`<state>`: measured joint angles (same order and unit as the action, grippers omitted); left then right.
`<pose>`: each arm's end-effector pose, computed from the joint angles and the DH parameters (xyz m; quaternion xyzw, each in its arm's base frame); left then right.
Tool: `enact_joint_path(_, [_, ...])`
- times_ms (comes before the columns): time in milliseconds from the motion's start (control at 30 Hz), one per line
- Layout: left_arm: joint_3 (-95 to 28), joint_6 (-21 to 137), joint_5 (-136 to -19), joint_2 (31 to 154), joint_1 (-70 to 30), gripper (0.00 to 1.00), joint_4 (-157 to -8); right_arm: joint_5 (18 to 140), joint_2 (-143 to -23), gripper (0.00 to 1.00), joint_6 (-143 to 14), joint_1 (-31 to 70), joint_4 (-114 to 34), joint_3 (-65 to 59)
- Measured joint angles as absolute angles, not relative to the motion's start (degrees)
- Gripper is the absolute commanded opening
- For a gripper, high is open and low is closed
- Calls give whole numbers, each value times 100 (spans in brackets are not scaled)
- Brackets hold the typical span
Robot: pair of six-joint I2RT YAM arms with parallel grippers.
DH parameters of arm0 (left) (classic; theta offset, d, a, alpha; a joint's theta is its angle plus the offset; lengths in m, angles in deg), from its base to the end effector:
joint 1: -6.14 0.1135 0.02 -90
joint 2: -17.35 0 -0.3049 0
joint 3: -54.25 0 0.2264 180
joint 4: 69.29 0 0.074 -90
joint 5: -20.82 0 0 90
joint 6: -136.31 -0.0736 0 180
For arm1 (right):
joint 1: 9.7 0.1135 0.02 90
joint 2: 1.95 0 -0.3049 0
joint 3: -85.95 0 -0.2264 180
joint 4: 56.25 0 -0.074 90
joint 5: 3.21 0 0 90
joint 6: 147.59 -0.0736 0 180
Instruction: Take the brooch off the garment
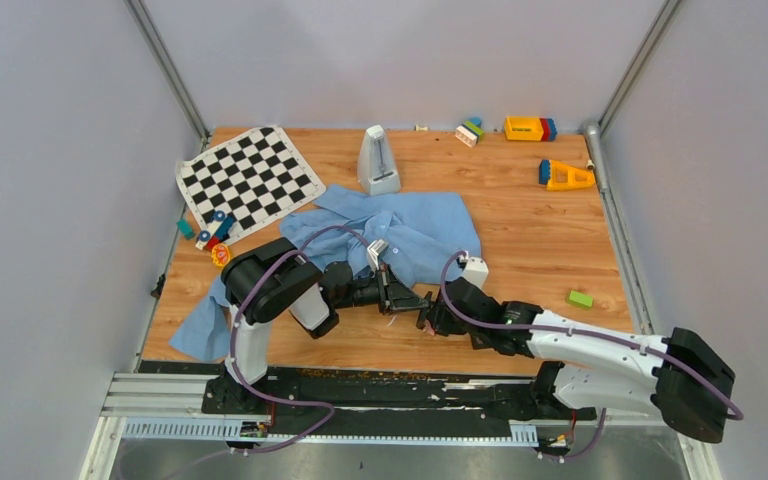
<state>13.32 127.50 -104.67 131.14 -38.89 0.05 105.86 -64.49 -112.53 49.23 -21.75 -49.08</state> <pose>0.2125 -0.2731 0.1679 -0.0168 0.7244 -0.6823 0.0971 0.1153 0.1448 0.2025 0.0213 0.9340 0.1831 0.3061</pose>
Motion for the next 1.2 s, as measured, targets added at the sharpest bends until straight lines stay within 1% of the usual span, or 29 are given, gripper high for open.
enact_joint_path(67, [1334, 12763, -10467, 13119, -3887, 0, 16, 10521, -6222, 33, -11203, 4923, -2168, -4962])
enact_joint_path(167, [1334, 12765, -10467, 13128, -3889, 0, 38, 10459, -5982, 42, -11181, 4917, -2170, -5067])
enact_joint_path(200, [1334, 12765, -10467, 13130, -3889, 0, 40, 10446, -5951, 43, -11174, 4902, -2164, -5089])
enact_joint_path(333, [1334, 12772, -10467, 13136, -3889, 0, 46, 10282, -5960, 41, -11146, 4742, -2164, -5172])
enact_joint_path(467, [1334, 12789, -10465, 13136, -3898, 0, 46, 9935, -5975, 42, -11120, 4401, -2249, -5305])
enact_joint_path(733, [1332, 12814, -10465, 13158, -3922, 0, 73, 9294, -5936, 41, -11078, 4058, -2524, -5594])
enact_joint_path(900, [1332, 12827, -10465, 13173, -3922, 0, 92, 9052, -6036, 40, -11056, 3984, -2752, -5635])
enact_joint_path(1200, [1332, 12846, -10465, 13200, -3922, 0, 132, 8877, -6187, 44, -11056, 3959, -2891, -5646])
